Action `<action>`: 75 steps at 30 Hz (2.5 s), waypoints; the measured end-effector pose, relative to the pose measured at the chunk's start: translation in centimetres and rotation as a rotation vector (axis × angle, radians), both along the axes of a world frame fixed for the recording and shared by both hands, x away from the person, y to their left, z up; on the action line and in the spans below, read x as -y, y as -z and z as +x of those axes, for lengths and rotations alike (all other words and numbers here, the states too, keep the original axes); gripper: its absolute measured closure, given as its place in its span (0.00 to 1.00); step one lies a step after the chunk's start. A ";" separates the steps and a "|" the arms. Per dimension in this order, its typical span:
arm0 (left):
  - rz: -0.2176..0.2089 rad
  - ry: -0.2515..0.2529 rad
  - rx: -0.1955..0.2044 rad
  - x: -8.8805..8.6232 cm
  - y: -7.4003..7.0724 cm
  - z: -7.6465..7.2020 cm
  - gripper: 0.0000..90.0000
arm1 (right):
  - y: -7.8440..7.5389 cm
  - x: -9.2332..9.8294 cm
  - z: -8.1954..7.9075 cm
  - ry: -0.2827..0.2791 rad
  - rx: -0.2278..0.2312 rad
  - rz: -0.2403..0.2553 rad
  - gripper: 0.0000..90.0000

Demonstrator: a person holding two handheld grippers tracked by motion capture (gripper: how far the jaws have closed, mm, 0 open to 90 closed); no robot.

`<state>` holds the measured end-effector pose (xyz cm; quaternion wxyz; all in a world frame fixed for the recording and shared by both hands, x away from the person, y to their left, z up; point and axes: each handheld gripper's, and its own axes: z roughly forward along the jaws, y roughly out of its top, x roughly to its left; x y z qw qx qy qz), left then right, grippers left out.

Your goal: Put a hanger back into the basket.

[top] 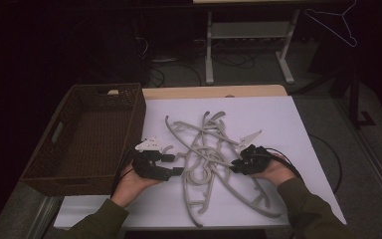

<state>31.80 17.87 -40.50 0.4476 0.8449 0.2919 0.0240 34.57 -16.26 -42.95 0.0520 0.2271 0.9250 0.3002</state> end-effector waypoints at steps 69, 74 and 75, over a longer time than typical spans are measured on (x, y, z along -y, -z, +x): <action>0.250 -0.262 -0.013 1.6 1.0 6.1 1.00 | -1.5 0.0 0.6 0.303 -0.031 0.084 0.97; 0.290 -0.353 -0.037 1.9 2.0 8.8 1.00 | -1.5 0.0 0.6 0.300 -0.031 0.088 0.98; 0.297 -0.365 -0.043 1.8 2.2 9.2 1.00 | -1.4 0.0 0.6 0.300 -0.032 0.089 0.98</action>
